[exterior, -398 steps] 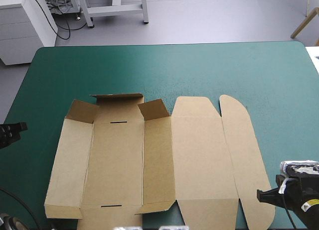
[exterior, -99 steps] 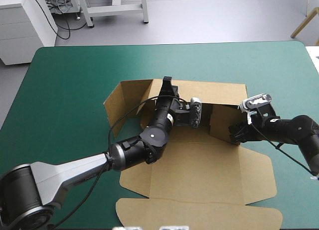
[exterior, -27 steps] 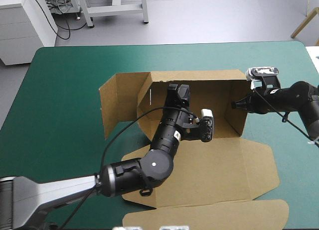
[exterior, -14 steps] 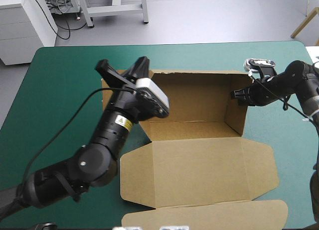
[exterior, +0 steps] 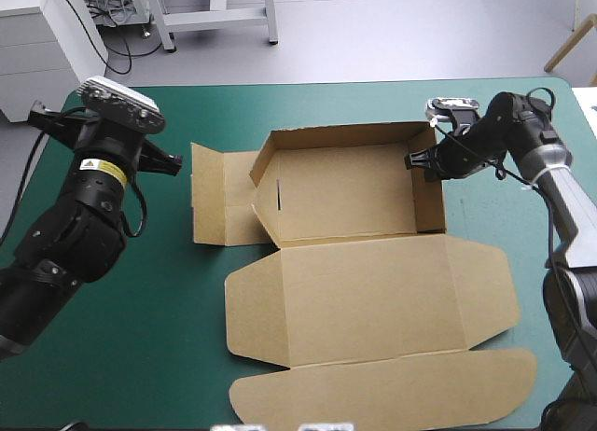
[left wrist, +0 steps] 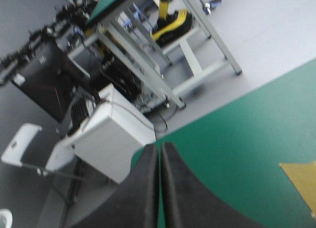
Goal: Fold the box
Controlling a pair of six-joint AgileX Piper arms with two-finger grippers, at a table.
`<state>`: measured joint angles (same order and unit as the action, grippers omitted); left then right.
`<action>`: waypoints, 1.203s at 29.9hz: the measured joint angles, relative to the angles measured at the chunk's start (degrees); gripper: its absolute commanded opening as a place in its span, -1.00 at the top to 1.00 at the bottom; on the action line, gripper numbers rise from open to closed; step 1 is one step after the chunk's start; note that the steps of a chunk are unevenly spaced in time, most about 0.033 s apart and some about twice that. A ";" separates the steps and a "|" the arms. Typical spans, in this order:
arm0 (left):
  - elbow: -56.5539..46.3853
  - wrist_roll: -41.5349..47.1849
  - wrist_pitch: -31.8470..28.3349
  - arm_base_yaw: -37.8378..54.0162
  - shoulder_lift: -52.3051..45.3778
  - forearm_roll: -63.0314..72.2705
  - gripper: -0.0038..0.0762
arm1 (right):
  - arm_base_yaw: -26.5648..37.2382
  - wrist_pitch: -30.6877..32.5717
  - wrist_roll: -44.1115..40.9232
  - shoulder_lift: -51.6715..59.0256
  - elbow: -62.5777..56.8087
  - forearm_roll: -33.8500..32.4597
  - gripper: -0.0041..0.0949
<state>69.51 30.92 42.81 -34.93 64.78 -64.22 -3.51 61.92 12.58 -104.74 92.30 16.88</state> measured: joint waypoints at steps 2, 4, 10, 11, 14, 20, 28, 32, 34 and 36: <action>0.00 -4.66 0.19 4.83 0.00 7.76 0.91 | -0.93 -2.12 -0.38 -1.69 0.53 -0.83 0.93; 0.00 -8.85 0.38 9.56 0.00 14.72 0.91 | -1.81 -2.89 -0.82 -2.82 0.64 -1.58 0.91; 0.00 -24.39 2.85 22.40 0.06 38.12 0.91 | -3.76 -0.84 -1.84 -3.70 0.39 -5.71 0.44; 0.00 -27.51 3.44 24.51 0.11 42.35 0.91 | -4.00 0.38 -2.61 -3.83 0.20 -6.66 0.32; 0.00 -35.21 5.08 30.03 0.68 52.55 0.91 | -4.22 3.72 -4.33 -4.74 -0.45 -7.89 0.06; 0.00 -43.18 9.33 37.17 2.86 64.22 0.91 | -4.22 7.08 -5.50 -4.91 3.59 -8.76 0.03; 0.00 -48.81 12.49 45.18 6.66 75.19 0.91 | -4.22 7.59 -7.39 0.42 9.89 -11.30 0.03; 0.00 -49.24 12.84 48.24 7.07 77.21 0.91 | -4.22 8.23 -9.23 4.87 9.89 -13.79 0.03; 0.00 -49.29 13.05 48.67 7.12 77.29 0.91 | -4.22 8.41 -9.71 6.81 9.89 -13.83 0.03; 0.00 -49.31 13.25 48.86 7.12 77.41 0.91 | -4.22 8.55 -9.89 8.03 9.94 -13.46 0.03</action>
<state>69.51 -18.39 56.07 13.93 71.90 13.19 -7.73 70.47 2.69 -96.71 102.24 3.42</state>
